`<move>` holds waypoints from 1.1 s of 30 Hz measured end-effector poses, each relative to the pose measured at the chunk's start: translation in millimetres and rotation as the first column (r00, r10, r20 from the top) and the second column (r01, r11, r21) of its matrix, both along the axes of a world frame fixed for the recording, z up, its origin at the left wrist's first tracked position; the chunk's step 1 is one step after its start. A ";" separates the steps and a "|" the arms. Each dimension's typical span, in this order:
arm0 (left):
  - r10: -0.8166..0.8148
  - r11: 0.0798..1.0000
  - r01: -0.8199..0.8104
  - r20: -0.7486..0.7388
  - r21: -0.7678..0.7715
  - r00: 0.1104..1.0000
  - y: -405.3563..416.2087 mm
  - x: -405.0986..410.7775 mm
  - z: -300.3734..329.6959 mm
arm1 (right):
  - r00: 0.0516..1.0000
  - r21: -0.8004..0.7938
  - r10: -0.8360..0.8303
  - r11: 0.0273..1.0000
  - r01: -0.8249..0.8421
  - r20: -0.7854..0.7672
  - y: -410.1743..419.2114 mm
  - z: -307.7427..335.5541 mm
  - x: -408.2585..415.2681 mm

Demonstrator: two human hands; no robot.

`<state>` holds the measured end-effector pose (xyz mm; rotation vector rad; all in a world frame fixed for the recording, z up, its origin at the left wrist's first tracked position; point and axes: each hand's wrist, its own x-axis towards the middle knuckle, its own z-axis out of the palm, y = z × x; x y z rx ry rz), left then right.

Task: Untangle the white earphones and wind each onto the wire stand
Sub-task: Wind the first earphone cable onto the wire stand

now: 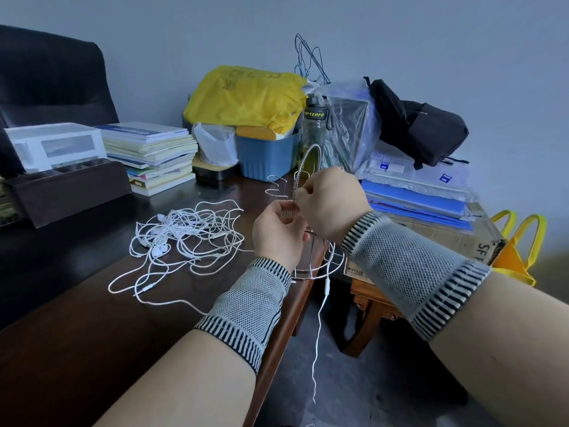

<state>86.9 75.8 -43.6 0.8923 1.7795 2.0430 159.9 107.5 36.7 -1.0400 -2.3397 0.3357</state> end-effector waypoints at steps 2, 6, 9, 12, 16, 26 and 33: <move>0.005 1.000 -0.004 0.009 -0.004 1.000 -1.4 3.0 3.6 | 1.000 0.007 -0.004 1.000 0.004 -0.011 -7.9 -4.0 3.4; -0.073 0.997 0.063 0.237 0.048 0.969 -3.9 1.7 5.9 | 0.985 0.030 0.035 0.999 -0.030 -0.171 -24.3 -26.9 14.3; -0.100 0.994 0.088 0.216 0.068 0.971 -2.4 2.9 3.2 | 0.935 0.010 0.027 1.000 -0.025 -0.355 -28.6 -43.6 17.8; -0.104 0.994 0.092 0.223 0.061 0.969 -5.4 3.3 3.5 | 0.903 0.006 0.028 1.000 -0.028 -0.429 -27.2 -52.4 14.4; -0.141 0.990 0.131 0.300 0.053 0.943 -12.5 1.3 3.0 | 0.976 0.171 0.003 0.985 0.035 -0.219 -17.9 -53.2 4.7; -0.120 0.992 0.116 0.084 0.044 0.989 -5.3 -5.1 -8.4 | 0.784 -0.412 -0.216 0.910 -0.055 -0.583 -4.8 -67.8 -0.4; -0.121 0.991 0.106 0.206 0.081 0.971 -6.4 -3.0 -1.7 | 0.740 -0.507 -0.297 0.859 -0.068 -0.603 3.3 -64.0 -7.2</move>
